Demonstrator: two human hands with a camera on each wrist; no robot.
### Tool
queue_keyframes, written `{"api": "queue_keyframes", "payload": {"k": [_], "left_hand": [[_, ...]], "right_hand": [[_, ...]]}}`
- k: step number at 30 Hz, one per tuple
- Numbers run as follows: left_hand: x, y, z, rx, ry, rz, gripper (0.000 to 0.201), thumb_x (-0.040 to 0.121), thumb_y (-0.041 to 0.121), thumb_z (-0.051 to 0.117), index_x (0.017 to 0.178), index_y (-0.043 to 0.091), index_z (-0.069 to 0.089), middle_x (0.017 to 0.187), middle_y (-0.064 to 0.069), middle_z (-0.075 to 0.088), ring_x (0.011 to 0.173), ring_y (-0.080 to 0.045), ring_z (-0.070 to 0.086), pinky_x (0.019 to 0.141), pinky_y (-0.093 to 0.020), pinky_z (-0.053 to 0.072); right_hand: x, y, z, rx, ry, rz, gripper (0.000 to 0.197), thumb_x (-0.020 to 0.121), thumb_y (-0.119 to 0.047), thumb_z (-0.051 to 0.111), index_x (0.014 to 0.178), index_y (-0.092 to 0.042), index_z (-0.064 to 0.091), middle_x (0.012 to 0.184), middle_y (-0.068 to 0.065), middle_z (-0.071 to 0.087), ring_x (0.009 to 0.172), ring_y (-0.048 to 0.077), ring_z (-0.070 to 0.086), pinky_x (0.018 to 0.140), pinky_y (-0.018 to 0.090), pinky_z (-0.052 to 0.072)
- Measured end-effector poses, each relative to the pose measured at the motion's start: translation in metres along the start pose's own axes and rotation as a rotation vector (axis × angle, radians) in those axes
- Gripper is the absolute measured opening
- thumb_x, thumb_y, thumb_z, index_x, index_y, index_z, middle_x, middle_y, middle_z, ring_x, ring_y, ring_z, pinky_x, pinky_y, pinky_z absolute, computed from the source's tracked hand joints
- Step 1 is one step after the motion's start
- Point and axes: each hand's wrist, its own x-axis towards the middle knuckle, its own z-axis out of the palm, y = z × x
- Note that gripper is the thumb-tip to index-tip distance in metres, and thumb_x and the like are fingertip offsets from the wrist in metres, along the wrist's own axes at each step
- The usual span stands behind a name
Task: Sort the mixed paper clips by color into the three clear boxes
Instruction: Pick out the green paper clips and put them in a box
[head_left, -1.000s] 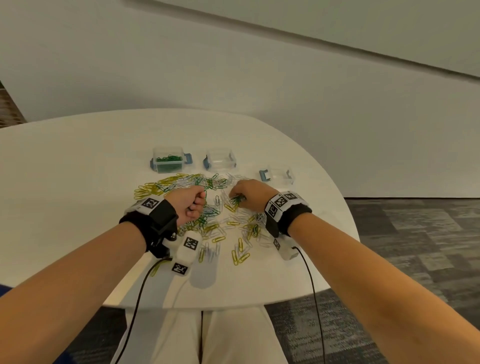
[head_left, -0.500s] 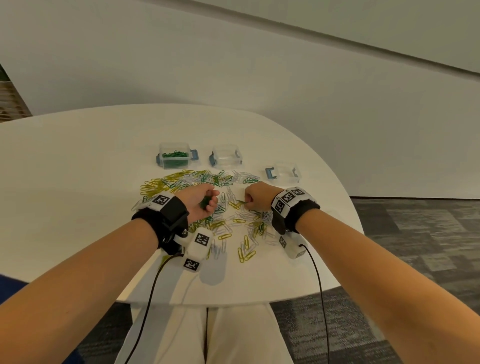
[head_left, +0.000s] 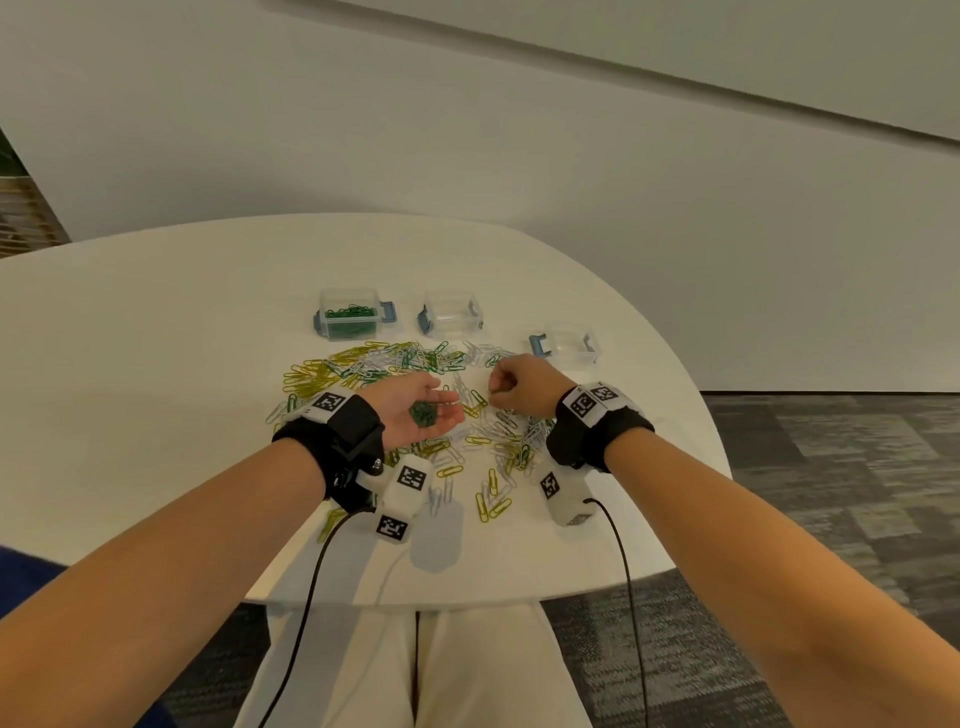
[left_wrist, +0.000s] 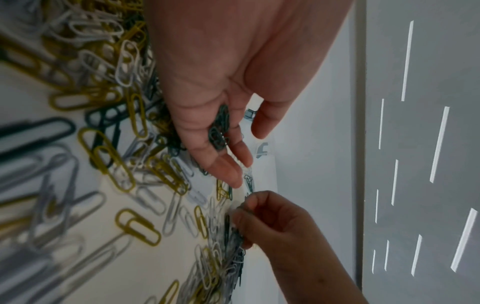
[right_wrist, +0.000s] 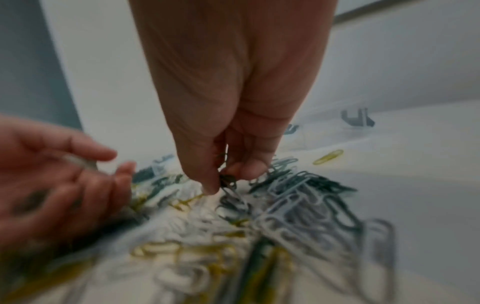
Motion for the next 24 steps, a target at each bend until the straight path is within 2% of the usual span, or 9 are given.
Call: {"api": "queue_keyframes", "payload": {"k": [3, 5, 9, 11, 13, 15, 17, 21, 24], "left_hand": [[0.002, -0.003, 0.006, -0.056, -0.052, -0.037, 0.041, 0.101, 0.028, 0.037, 0.114, -0.006, 0.054, 0.105, -0.023, 0.058, 0.092, -0.03, 0.062, 0.072, -0.034, 0.058], [0.005, -0.004, 0.012, -0.155, -0.099, -0.051, 0.042, 0.101, 0.031, 0.036, 0.116, -0.005, 0.051, 0.112, -0.024, 0.055, 0.094, -0.031, 0.062, 0.069, -0.036, 0.06], [0.011, 0.006, 0.012, -0.264, -0.043, -0.042, 0.034, 0.103, 0.026, 0.032, 0.101, 0.0, 0.054, 0.097, -0.019, 0.057, 0.075, -0.021, 0.058, 0.052, -0.023, 0.055], [0.011, 0.014, 0.005, -0.279, -0.046, -0.034, 0.034, 0.102, 0.025, 0.033, 0.102, 0.0, 0.056, 0.099, -0.021, 0.058, 0.078, -0.023, 0.059, 0.055, -0.024, 0.056], [0.009, 0.019, -0.004, -0.267, -0.114, -0.016, 0.039, 0.101, 0.027, 0.033, 0.113, -0.002, 0.057, 0.113, -0.025, 0.06, 0.093, -0.031, 0.063, 0.069, -0.034, 0.059], [0.008, 0.022, -0.011, -0.222, -0.164, 0.008, 0.039, 0.099, 0.023, 0.034, 0.118, -0.004, 0.056, 0.122, -0.026, 0.058, 0.107, -0.035, 0.061, 0.081, -0.042, 0.056], [0.006, 0.023, -0.011, -0.159, -0.161, 0.051, 0.03, 0.097, 0.013, 0.04, 0.115, -0.004, 0.057, 0.122, -0.025, 0.059, 0.106, -0.034, 0.063, 0.084, -0.042, 0.055], [0.013, 0.018, -0.006, -0.132, -0.097, 0.078, 0.023, 0.098, 0.008, 0.042, 0.108, -0.004, 0.059, 0.105, -0.019, 0.064, 0.072, -0.024, 0.07, 0.071, -0.037, 0.059], [0.017, 0.017, -0.003, -0.111, -0.087, 0.032, 0.025, 0.1, 0.009, 0.037, 0.09, -0.003, 0.057, 0.087, -0.016, 0.063, 0.069, -0.022, 0.063, 0.063, -0.032, 0.058]], "right_hand": [[-0.003, -0.016, -0.005, 0.481, -0.044, -0.001, 0.009, 0.084, -0.008, 0.07, 0.085, -0.011, 0.062, 0.079, 0.006, 0.065, 0.063, 0.012, 0.06, 0.064, 0.02, 0.055], [-0.004, -0.027, -0.007, 0.595, -0.106, -0.034, 0.007, 0.085, -0.011, 0.07, 0.09, -0.011, 0.064, 0.084, 0.009, 0.068, 0.071, 0.015, 0.065, 0.069, 0.022, 0.057], [-0.004, -0.027, -0.015, 0.456, 0.02, 0.007, 0.016, 0.092, -0.022, 0.062, 0.098, -0.008, 0.064, 0.091, 0.009, 0.068, 0.08, 0.017, 0.065, 0.072, 0.029, 0.057], [-0.002, -0.012, -0.018, 0.168, 0.058, 0.076, 0.02, 0.093, -0.023, 0.061, 0.102, -0.006, 0.064, 0.093, 0.01, 0.068, 0.079, 0.02, 0.064, 0.077, 0.033, 0.054], [-0.002, -0.001, -0.014, -0.111, 0.033, 0.073, 0.02, 0.09, -0.019, 0.061, 0.105, -0.006, 0.067, 0.101, 0.01, 0.067, 0.088, 0.021, 0.062, 0.081, 0.029, 0.049], [-0.004, 0.0, -0.006, -0.081, 0.076, -0.01, 0.019, 0.09, -0.016, 0.062, 0.102, -0.003, 0.068, 0.098, 0.007, 0.066, 0.085, 0.016, 0.057, 0.077, 0.026, 0.045], [-0.006, -0.011, 0.0, 0.108, 0.157, -0.088, 0.016, 0.089, -0.019, 0.064, 0.098, -0.006, 0.067, 0.087, 0.002, 0.064, 0.075, 0.011, 0.054, 0.069, 0.023, 0.043], [-0.006, -0.041, 0.006, 0.144, 0.092, -0.233, 0.024, 0.08, -0.03, 0.075, 0.096, -0.015, 0.066, 0.084, -0.002, 0.065, 0.069, 0.005, 0.054, 0.064, 0.017, 0.045], [-0.004, -0.051, 0.011, -0.01, 0.08, -0.294, 0.025, 0.077, -0.025, 0.077, 0.094, -0.011, 0.066, 0.085, 0.005, 0.067, 0.073, 0.013, 0.058, 0.068, 0.024, 0.048]]}}
